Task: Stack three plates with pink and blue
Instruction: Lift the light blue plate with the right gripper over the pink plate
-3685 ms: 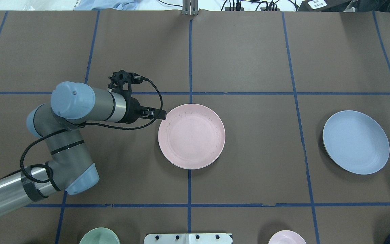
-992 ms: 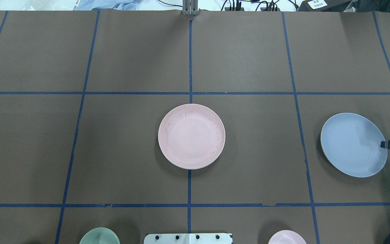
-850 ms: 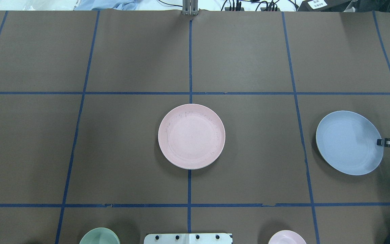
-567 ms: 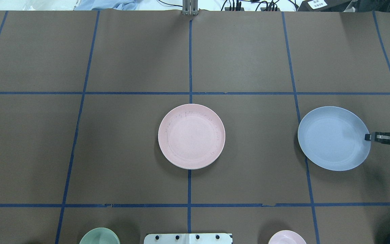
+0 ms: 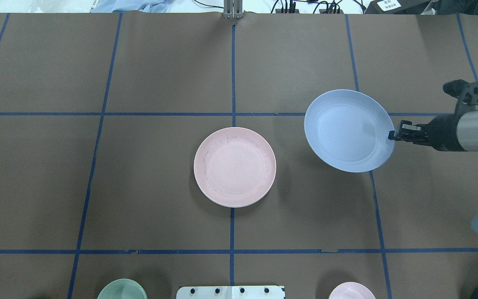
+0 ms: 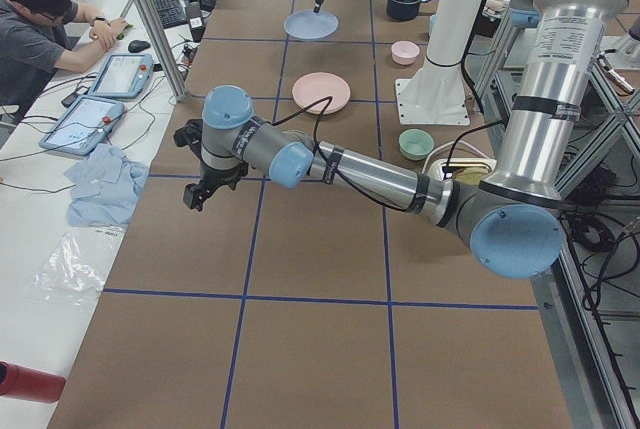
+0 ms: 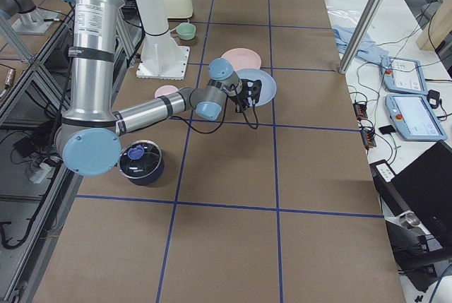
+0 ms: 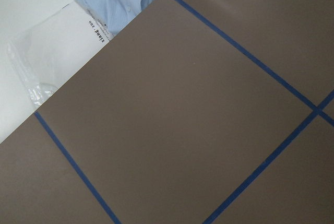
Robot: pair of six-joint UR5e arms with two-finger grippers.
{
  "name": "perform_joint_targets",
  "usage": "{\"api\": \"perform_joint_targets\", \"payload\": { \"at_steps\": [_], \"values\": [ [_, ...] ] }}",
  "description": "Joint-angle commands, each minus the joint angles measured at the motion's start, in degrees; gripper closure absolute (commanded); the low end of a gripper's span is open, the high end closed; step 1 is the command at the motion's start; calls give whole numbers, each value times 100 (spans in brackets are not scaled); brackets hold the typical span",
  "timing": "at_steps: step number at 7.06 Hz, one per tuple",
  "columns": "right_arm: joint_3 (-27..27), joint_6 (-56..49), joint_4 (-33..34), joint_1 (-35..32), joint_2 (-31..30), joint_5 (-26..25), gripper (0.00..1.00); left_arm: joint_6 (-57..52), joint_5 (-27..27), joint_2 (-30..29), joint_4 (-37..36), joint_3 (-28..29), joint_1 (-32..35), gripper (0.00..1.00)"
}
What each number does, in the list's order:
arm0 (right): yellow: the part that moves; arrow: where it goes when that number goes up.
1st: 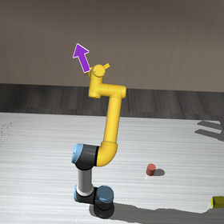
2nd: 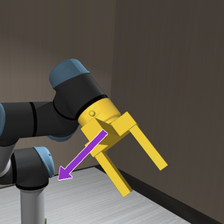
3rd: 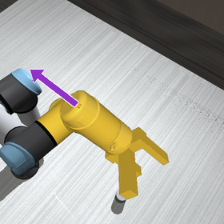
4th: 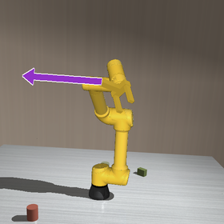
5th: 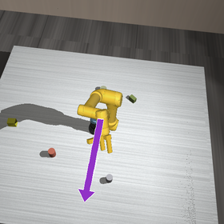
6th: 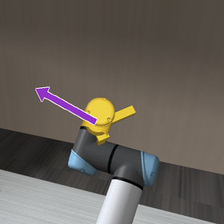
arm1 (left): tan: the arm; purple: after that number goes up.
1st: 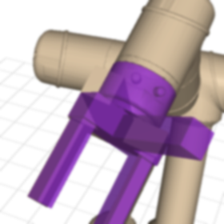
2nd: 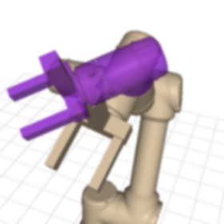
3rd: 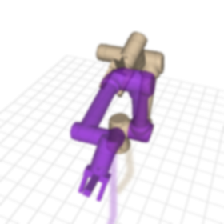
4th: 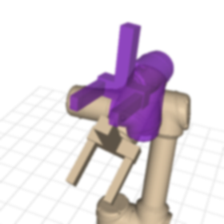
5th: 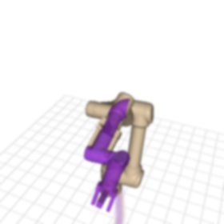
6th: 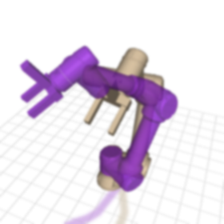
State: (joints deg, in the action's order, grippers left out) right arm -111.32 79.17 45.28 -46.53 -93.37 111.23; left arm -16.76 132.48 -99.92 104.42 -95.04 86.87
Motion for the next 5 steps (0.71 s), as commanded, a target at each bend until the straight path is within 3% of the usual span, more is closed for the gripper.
{"api": "perform_joint_targets", "payload": {
  "at_steps": [1, 3, 4, 5],
  "values": [
    [-38, 403, 846, 327, 982, -170, 100, 40, -161, 349, -9, 248, 398, 0],
    [-12, 1027, 2582, 1317, 2299, -1186, 100, 6, -125, 710, -18, 232, 427, 0],
    [14, 1221, 3157, 1731, 2723, -1583, 100, 49, -126, 711, -175, 258, 427, 0],
    [49, 1354, 3215, 2136, 2763, -1978, 100, 58, -117, 668, -551, 223, 445, 0]
  ]
}}
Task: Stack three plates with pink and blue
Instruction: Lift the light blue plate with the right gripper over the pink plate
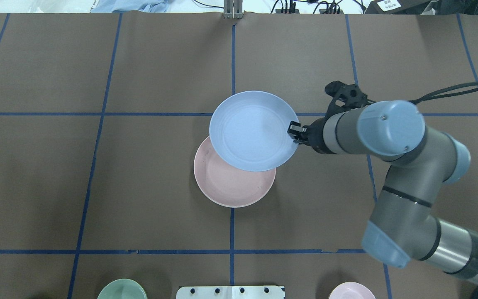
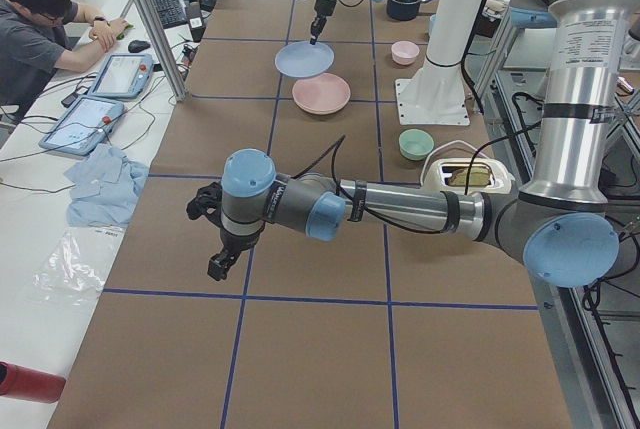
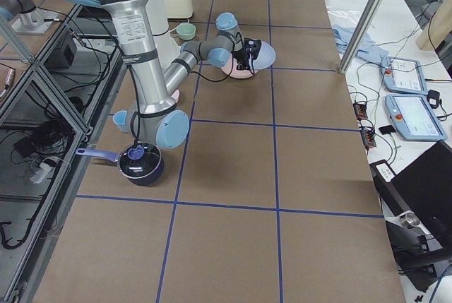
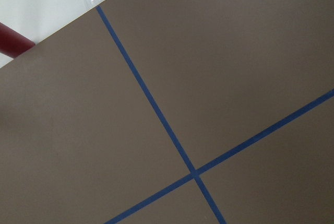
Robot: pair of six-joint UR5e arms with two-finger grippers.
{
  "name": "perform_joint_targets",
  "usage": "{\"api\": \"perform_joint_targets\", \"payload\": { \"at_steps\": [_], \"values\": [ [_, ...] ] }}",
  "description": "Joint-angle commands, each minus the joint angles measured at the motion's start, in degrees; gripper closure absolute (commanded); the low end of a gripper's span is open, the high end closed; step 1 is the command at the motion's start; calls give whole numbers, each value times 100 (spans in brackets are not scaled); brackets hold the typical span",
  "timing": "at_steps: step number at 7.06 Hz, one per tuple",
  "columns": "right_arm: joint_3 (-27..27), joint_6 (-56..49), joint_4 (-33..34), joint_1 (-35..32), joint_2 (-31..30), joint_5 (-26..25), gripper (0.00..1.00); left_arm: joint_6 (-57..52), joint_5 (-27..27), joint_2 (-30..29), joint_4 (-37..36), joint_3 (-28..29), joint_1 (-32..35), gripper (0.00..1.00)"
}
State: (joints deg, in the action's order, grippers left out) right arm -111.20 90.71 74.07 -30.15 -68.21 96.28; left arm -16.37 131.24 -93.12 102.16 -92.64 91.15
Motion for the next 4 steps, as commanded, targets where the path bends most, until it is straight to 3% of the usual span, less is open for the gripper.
{"api": "perform_joint_targets", "payload": {
  "at_steps": [1, 3, 4],
  "values": [
    [37, 202, 344, 632, 247, -609, 100, 19, 6, -4, -337, -9, 17, 0],
    [98, 202, 345, 773, 247, -733, 100, 28, 6, -31, -346, 0, 8, 0],
    [168, 202, 344, 774, 256, -751, 84, 28, 6, -39, -337, -9, 8, 0]
  ]
}}
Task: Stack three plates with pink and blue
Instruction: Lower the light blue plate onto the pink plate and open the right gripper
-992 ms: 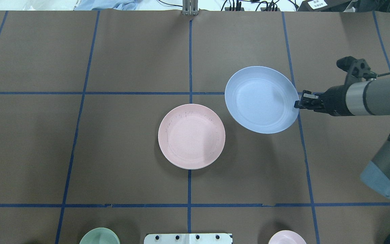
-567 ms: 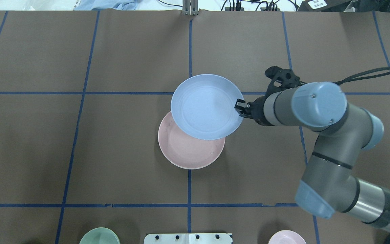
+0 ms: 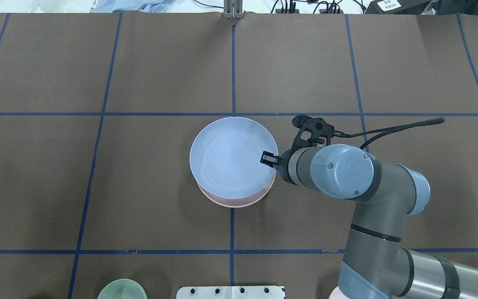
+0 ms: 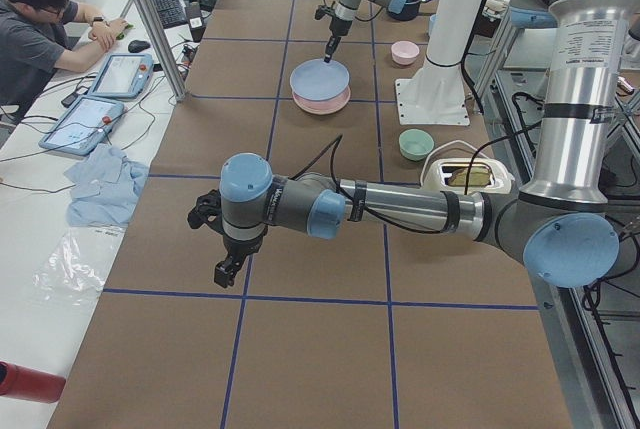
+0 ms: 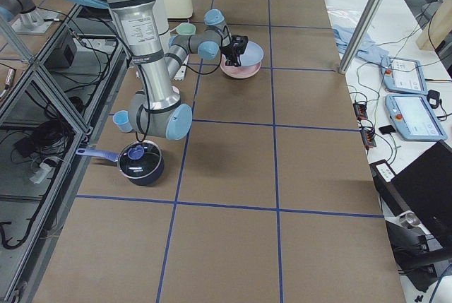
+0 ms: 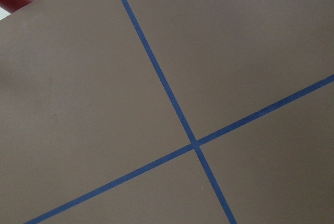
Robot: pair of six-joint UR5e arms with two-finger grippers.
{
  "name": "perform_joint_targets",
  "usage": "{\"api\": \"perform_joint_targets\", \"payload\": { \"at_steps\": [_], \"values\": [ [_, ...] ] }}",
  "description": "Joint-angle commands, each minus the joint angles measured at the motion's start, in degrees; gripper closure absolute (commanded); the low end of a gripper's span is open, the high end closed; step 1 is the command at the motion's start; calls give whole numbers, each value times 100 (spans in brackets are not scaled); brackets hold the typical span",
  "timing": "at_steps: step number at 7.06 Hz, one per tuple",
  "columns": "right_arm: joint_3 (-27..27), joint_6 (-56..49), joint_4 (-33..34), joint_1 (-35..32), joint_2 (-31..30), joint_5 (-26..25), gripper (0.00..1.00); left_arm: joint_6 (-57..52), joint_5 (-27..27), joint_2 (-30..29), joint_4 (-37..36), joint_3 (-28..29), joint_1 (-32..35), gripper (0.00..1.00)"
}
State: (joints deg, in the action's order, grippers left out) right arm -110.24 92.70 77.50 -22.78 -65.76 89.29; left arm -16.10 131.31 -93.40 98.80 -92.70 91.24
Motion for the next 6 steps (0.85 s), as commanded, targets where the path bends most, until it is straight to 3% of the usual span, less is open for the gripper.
{"api": "perform_joint_targets", "payload": {
  "at_steps": [1, 3, 4, 6],
  "values": [
    [142, -24, -7, 46, 10, -148, 2, 1, 0, -20, -1, -3, -1, 0],
    [160, -111, 28, -50, 115, -202, 0, 1, 9, -29, -1, 32, -1, 0],
    [134, -382, 255, -364, 194, 16, 0, 1, 9, -29, 8, 32, -1, 0],
    [134, -1573, 765, -1477, 221, 1216, 0, 123, 0, 50, -19, 85, -1, 0]
  ]
}}
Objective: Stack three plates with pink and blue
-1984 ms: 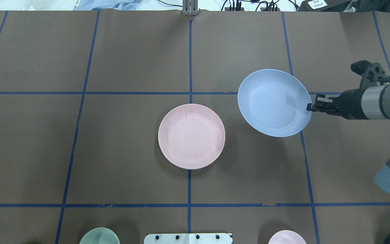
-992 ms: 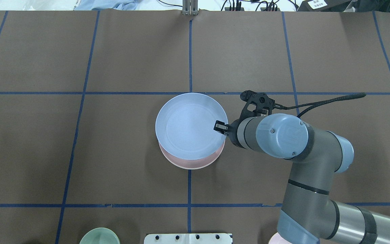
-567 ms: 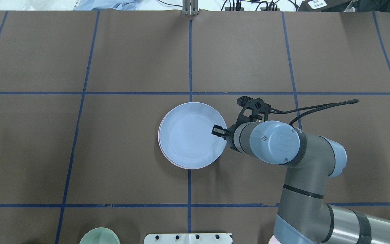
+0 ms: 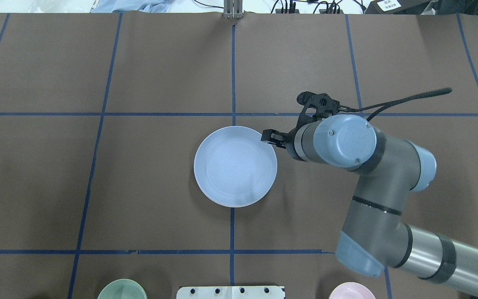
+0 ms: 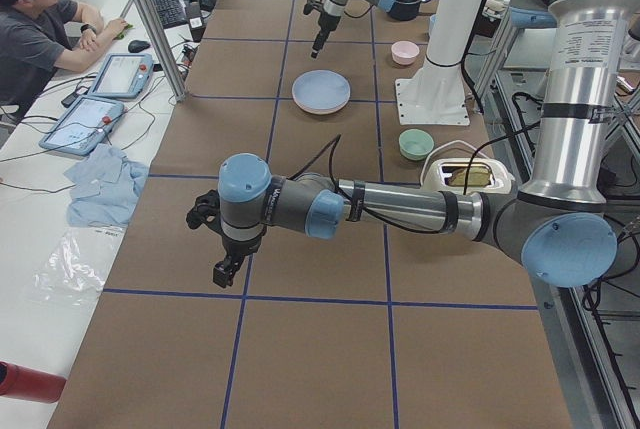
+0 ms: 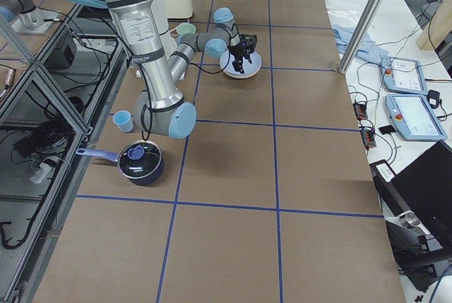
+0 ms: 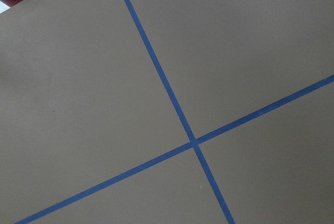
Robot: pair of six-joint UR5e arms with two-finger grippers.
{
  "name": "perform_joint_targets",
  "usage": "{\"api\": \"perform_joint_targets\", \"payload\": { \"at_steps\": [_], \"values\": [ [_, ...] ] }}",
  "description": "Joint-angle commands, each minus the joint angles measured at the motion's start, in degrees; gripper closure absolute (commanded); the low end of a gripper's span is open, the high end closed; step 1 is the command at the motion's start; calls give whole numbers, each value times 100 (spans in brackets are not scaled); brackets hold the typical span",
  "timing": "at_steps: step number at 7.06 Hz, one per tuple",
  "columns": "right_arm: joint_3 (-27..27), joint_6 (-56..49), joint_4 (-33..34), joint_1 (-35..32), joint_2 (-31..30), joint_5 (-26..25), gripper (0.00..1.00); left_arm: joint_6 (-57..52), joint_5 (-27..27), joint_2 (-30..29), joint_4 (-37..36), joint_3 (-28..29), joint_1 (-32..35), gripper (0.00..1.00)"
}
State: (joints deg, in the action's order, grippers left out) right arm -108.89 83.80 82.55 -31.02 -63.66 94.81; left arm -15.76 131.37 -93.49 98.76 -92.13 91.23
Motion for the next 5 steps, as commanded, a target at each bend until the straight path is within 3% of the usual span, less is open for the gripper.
{"api": "perform_joint_targets", "payload": {
  "at_steps": [1, 3, 5],
  "values": [
    [8, -1542, 557, -1312, -32, 1358, 0, 360, -6, 67, -328, 29, 0, 0],
    [122, -3518, 1129, -2561, -207, 2380, 0, 363, 115, 330, -550, 20, 0, 0],
    [743, -5557, 1149, -3660, -549, 3137, 0, 372, 589, 498, -630, 2, 0, 0]
  ]
}}
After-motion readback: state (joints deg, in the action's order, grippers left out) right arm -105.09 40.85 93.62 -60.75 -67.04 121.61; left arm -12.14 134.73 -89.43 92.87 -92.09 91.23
